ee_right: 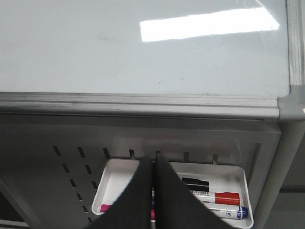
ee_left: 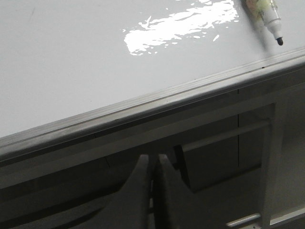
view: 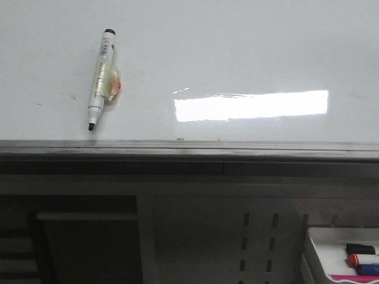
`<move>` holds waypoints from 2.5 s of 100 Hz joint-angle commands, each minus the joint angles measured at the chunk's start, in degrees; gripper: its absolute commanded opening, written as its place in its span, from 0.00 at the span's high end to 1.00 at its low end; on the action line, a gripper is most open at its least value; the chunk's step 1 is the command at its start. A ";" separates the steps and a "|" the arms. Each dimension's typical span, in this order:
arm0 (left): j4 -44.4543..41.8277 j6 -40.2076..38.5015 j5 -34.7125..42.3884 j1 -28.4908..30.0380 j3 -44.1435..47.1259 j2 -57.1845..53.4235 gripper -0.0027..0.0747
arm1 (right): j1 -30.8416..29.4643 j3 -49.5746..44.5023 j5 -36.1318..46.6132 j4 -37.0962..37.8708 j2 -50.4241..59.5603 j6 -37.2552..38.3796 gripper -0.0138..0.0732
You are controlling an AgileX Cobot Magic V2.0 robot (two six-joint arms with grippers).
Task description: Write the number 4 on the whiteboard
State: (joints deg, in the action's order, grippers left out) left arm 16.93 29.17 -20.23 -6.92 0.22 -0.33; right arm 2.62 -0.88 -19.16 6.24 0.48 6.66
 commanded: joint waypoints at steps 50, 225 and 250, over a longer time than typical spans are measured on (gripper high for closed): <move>16.03 -0.51 9.29 0.15 2.01 -1.46 0.99 | -0.32 -1.12 16.00 -4.21 0.94 -0.21 0.92; 33.26 9.57 15.12 -22.77 -39.03 67.24 0.51 | 5.78 23.30 6.09 -6.68 -17.68 -4.95 0.38; 40.00 9.57 18.24 -22.79 -42.83 75.80 0.52 | 5.78 23.30 6.09 -7.15 -17.68 -4.95 0.38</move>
State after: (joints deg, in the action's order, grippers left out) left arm 54.29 38.61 -5.18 -29.28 -39.93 74.52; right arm 8.23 20.17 -17.11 -1.03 -16.21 2.29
